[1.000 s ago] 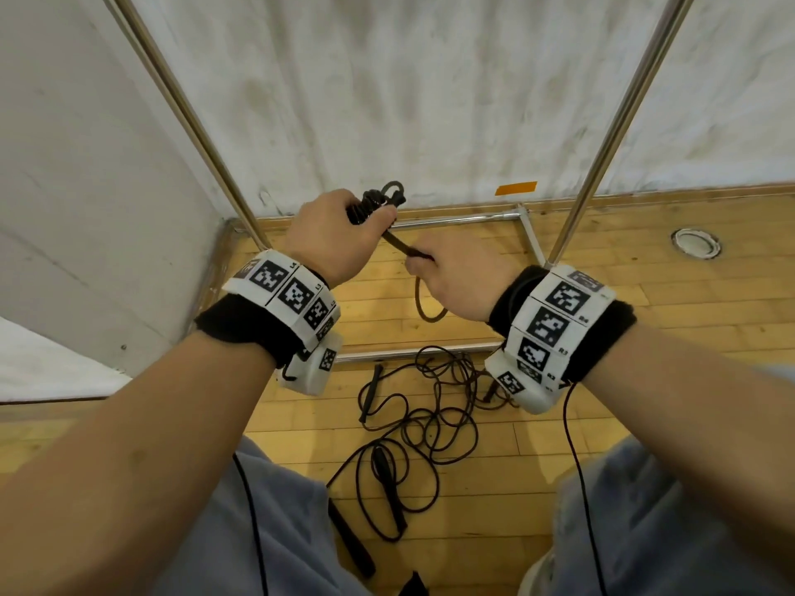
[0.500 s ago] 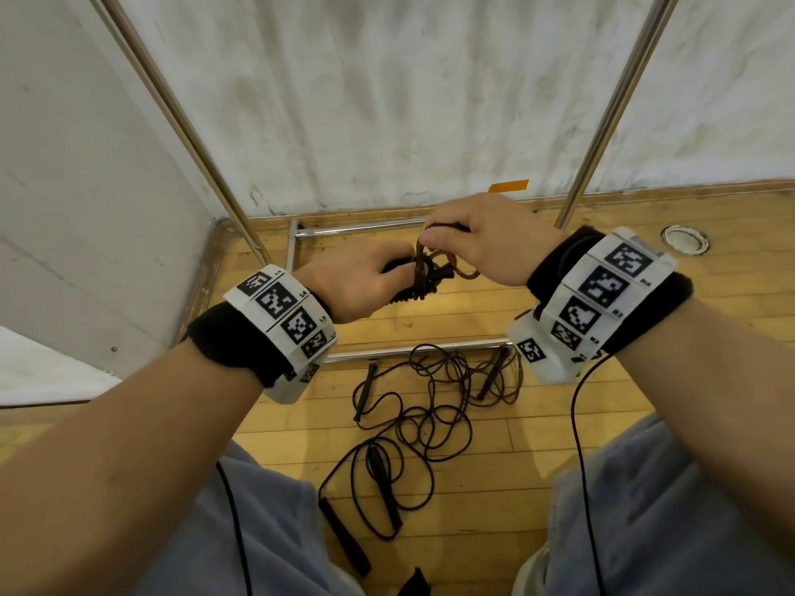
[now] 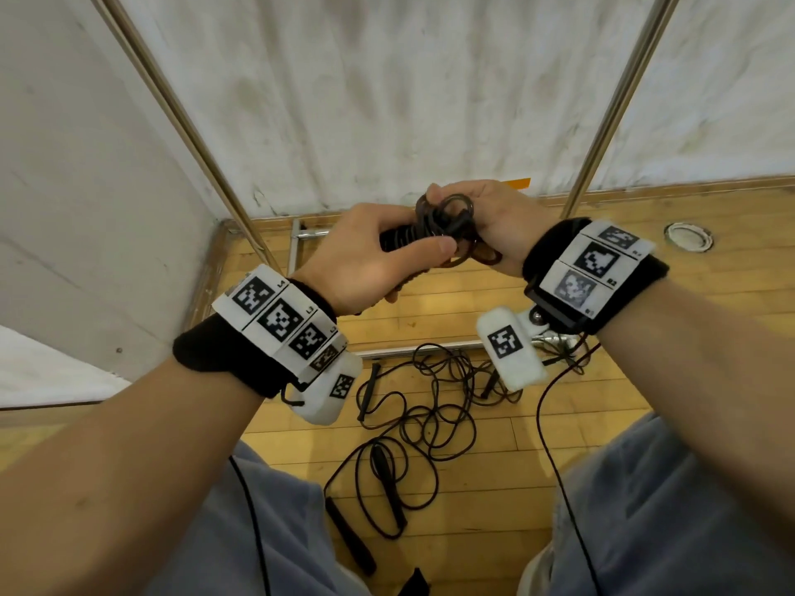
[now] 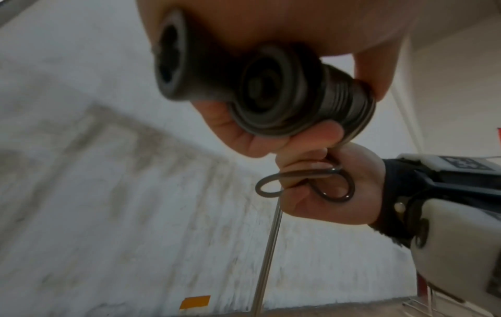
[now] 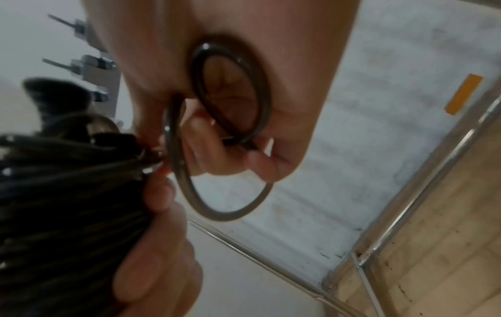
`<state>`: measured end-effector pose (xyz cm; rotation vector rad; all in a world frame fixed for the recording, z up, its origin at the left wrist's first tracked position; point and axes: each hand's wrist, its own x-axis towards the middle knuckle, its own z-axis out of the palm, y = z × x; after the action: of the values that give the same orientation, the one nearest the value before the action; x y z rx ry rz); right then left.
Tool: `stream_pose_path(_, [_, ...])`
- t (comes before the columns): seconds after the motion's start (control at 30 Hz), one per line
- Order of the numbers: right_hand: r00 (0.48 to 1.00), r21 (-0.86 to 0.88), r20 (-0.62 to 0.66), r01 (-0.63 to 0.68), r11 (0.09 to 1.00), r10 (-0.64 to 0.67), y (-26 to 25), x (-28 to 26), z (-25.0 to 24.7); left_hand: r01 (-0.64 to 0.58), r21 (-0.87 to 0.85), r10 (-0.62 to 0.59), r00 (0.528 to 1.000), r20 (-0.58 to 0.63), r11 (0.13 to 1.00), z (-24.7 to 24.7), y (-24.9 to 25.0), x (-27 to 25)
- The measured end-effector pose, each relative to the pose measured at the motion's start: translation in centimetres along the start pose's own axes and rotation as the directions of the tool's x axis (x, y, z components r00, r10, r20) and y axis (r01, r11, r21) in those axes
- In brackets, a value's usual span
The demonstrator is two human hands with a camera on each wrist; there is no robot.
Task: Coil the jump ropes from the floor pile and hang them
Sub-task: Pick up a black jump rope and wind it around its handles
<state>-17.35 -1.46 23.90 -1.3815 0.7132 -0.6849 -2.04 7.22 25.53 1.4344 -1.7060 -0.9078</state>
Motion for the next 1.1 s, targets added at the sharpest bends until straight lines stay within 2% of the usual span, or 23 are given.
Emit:
stream_pose_path(0.17, [0.995, 0.197, 0.057, -0.092, 0.976, 0.082, 1.5, 0.6, 0.2, 0.023, -0.131, -0.035, 0.995, -0.091, 0.991, 0.0, -0.5, 0.4])
stream_pose_path(0.3, [0.989, 0.197, 0.127, -0.106, 0.975, 0.082, 2.1, 0.7, 0.6, 0.039, -0.208, -0.065, 0.991, -0.120, 0.977, -0.1, -0.6, 0.7])
stream_pose_path(0.4, [0.984, 0.194, 0.157, -0.109, 0.975, 0.079, 2.2, 0.6, 1.0, 0.073, -0.334, -0.129, 0.980, -0.149, 0.940, -0.4, -0.7, 1.1])
stream_pose_path(0.43, [0.985, 0.143, 0.152, -0.098, 0.985, 0.076, 2.2, 0.5, 1.1, 0.081, -0.374, -0.151, 0.975, -0.162, 0.924, -0.4, -0.8, 1.3])
stream_pose_path(0.5, [0.992, -0.071, 0.111, -0.053, 0.996, 0.061, 2.2, 0.4, 1.5, 0.084, -0.418, -0.177, 0.966, -0.189, 0.904, -0.6, -0.9, 1.5])
stream_pose_path(0.57, [0.998, -0.325, 0.058, 0.000, 0.946, 0.020, 2.2, 0.3, 1.9, 0.081, -0.423, -0.188, 0.958, -0.218, 0.902, -0.6, -1.2, 1.8])
stream_pose_path(0.67, [1.000, -0.540, 0.009, 0.017, 0.841, -0.015, 2.2, 0.0, 2.5, 0.078, -0.423, -0.218, 0.931, -0.293, 0.903, -0.8, -1.5, 2.1])
stream_pose_path(0.73, [1.000, -0.603, 0.000, 0.009, 0.798, -0.012, 2.4, -0.1, 2.7, 0.092, -0.411, -0.247, 0.906, -0.342, 0.907, -0.7, -1.7, 2.5])
stream_pose_path(0.87, [1.000, -0.635, -0.012, -0.021, 0.772, 0.016, 2.7, -0.1, 3.4, 0.074, -0.409, -0.267, 0.858, -0.439, 0.910, -1.0, -2.0, 2.9])
stream_pose_path(1.1, [0.995, -0.744, -0.096, -0.084, 0.663, 0.018, 3.6, -0.2, 3.2, 0.133, -0.252, -0.253, 0.804, -0.539, 0.959, -1.2, -3.2, 3.5])
